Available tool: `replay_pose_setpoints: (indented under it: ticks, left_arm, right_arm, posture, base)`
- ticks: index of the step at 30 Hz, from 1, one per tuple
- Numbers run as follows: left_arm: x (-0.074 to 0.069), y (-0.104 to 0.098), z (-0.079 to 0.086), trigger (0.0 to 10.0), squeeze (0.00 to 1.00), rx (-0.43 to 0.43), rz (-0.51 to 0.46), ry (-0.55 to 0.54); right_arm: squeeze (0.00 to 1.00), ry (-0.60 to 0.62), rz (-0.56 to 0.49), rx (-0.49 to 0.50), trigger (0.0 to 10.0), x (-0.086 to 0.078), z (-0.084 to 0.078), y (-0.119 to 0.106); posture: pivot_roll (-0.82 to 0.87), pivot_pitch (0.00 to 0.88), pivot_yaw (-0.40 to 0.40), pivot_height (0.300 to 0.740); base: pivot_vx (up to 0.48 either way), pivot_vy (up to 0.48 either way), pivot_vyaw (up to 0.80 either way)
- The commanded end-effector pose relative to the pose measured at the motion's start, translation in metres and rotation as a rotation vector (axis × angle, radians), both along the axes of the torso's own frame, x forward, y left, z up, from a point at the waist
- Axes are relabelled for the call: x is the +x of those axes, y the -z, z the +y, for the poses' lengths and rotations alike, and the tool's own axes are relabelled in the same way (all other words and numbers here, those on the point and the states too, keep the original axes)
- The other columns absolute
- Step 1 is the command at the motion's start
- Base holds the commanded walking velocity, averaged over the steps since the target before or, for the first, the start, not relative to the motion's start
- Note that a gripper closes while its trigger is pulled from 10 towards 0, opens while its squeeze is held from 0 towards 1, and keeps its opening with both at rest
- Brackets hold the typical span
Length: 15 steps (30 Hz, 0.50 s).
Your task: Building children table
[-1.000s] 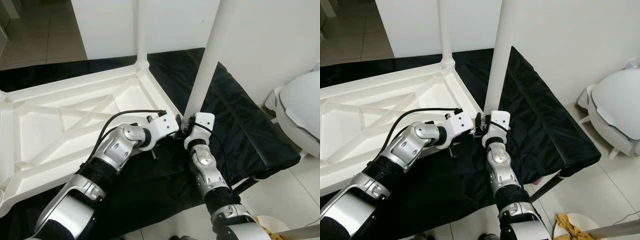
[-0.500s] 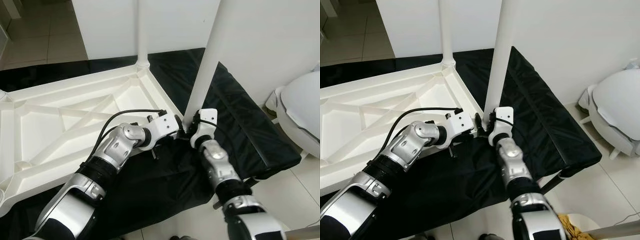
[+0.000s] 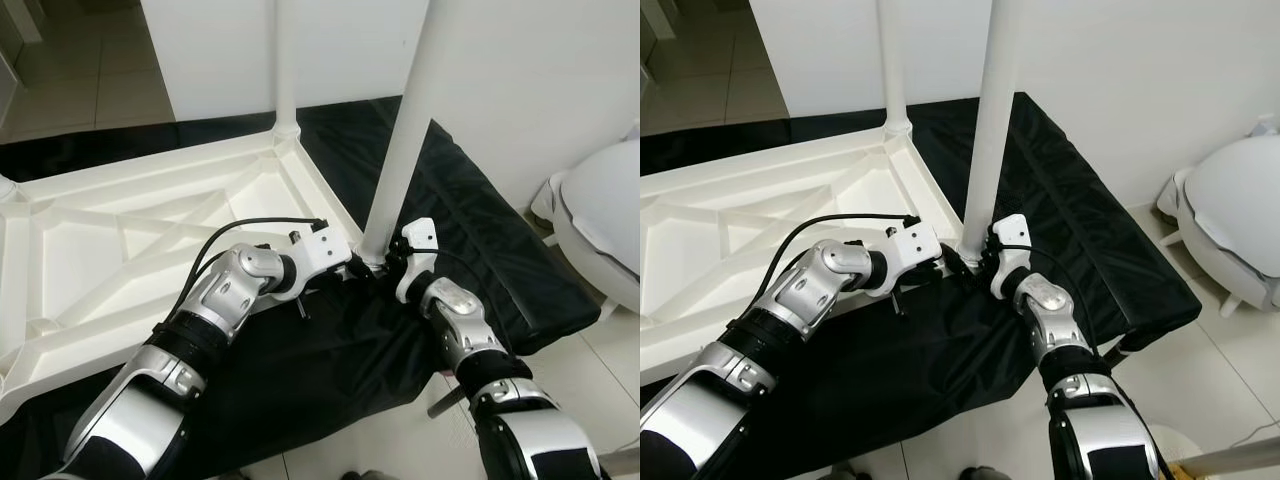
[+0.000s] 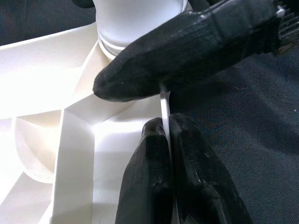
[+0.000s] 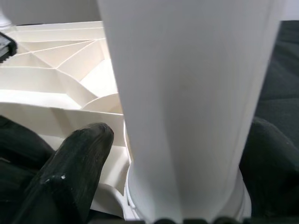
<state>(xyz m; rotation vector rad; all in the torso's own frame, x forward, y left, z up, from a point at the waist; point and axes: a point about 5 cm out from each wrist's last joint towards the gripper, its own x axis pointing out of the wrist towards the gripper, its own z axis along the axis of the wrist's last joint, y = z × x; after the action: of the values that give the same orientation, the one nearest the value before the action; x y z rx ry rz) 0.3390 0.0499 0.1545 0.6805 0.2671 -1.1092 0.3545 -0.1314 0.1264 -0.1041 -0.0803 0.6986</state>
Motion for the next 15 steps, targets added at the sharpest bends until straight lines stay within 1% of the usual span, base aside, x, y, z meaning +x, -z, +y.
replay_pose_setpoints:
  ticks: [1,2,3,4,5,6,10,15]
  left_arm:
    - [-0.001,0.0051,0.0027,10.0,0.0,0.041,0.007,-0.004]
    - [-0.0011,0.0051,0.0027,10.0,0.0,0.041,0.008,-0.004]
    - [-0.0014,0.005,0.0029,10.0,0.0,0.041,0.009,-0.003]
    - [-0.0014,0.005,0.0029,10.0,0.0,0.041,0.009,-0.003]
    - [-0.0016,0.0051,0.003,10.0,0.0,0.042,0.009,-0.002]
    - [-0.0018,0.0052,0.0032,10.0,0.0,0.043,0.01,-0.001]
    - [-0.0021,0.0055,0.0036,10.0,0.0,0.044,0.013,0.0]
    - [-0.0028,0.0062,0.0036,10.0,0.0,0.045,0.017,0.0]
  right_arm:
    - [0.0,-0.049,0.013,-0.031,5.9,-0.0002,0.0042,0.0024]
    - [0.0,-0.052,0.013,-0.031,4.6,0.0004,0.0032,0.0016]
    - [0.0,-0.058,0.013,-0.031,3.6,0.001,0.0023,0.0009]
    - [0.0,-0.058,0.013,-0.031,3.6,0.001,0.0023,0.0009]
    - [0.0,-0.061,0.01,-0.032,2.9,0.0015,0.0016,0.0]
    - [0.0,-0.066,0.007,-0.031,0.0,0.0022,0.0008,-0.0014]
    - [0.0,-0.078,-0.001,-0.025,0.0,0.003,-0.0013,-0.0039]
    - [0.0,-0.084,0.002,-0.02,0.0,0.0017,-0.0024,-0.0017]
  posture:
    - [-0.02,0.067,0.044,0.74]
    - [-0.02,0.069,0.045,0.74]
    - [-0.02,0.07,0.048,0.74]
    - [-0.02,0.07,0.048,0.74]
    - [-0.02,0.071,0.048,0.74]
    - [-0.02,0.073,0.049,0.74]
    - [-0.02,0.076,0.051,0.74]
    - [-0.02,0.08,0.05,0.74]
  base:
    - [0.0,0.0,0.0]
    - [0.0,0.0,0.0]
    - [0.0,0.0,0.0]
    - [0.0,0.0,0.0]
    - [0.0,0.0,0.0]
    - [0.0,0.0,0.0]
    - [0.0,0.0,0.0]
    - [0.0,0.0,0.0]
